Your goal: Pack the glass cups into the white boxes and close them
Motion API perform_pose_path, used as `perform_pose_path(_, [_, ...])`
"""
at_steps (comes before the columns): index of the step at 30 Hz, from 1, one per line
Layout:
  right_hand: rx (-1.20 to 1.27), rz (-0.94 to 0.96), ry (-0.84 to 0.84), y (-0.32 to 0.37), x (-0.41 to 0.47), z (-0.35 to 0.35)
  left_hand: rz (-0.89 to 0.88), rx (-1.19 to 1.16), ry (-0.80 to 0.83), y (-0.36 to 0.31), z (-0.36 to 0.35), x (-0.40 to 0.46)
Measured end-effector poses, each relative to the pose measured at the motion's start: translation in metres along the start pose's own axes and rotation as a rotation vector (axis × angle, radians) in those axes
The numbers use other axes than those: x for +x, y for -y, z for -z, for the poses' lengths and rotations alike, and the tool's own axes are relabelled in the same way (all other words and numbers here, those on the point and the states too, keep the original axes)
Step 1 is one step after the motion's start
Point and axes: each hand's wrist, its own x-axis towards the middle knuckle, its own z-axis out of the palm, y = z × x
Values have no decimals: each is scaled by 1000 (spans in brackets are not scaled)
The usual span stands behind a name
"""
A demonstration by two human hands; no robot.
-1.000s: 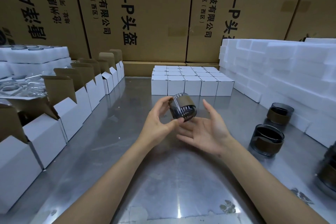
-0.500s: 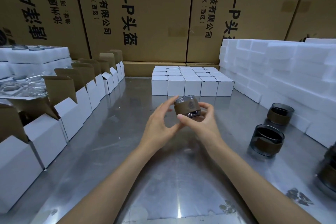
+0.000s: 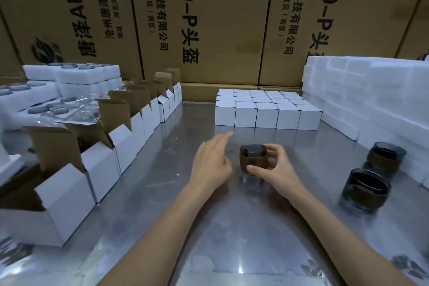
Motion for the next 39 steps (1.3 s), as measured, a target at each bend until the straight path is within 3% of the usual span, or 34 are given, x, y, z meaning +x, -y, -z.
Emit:
perform_pose_path(2, [-69,11,42,-3,1,-1,103,235,-73,9,14,9])
perform_pose_path(6, [-153,10,83,-7,2,-3,253,718,3,30,51,39])
perform_pose_path(12, [-169,7,77,-7,3,-2,518,1432,372,60,89,74])
perform_pose_path(16, [-175,13,74,-6,4,-2,552,1619,554,69,90,75])
perform_pose_path(21, [-185,10,79,-6,4,-2,468,1480,499,68,89,76])
perform_pose_path(34, [-242,27,96,-4,2,-3,264,524,232,-37,37,79])
perform_pose_path(39, [-241,21,121,-2,1,-3,307,254,192,-69,25,75])
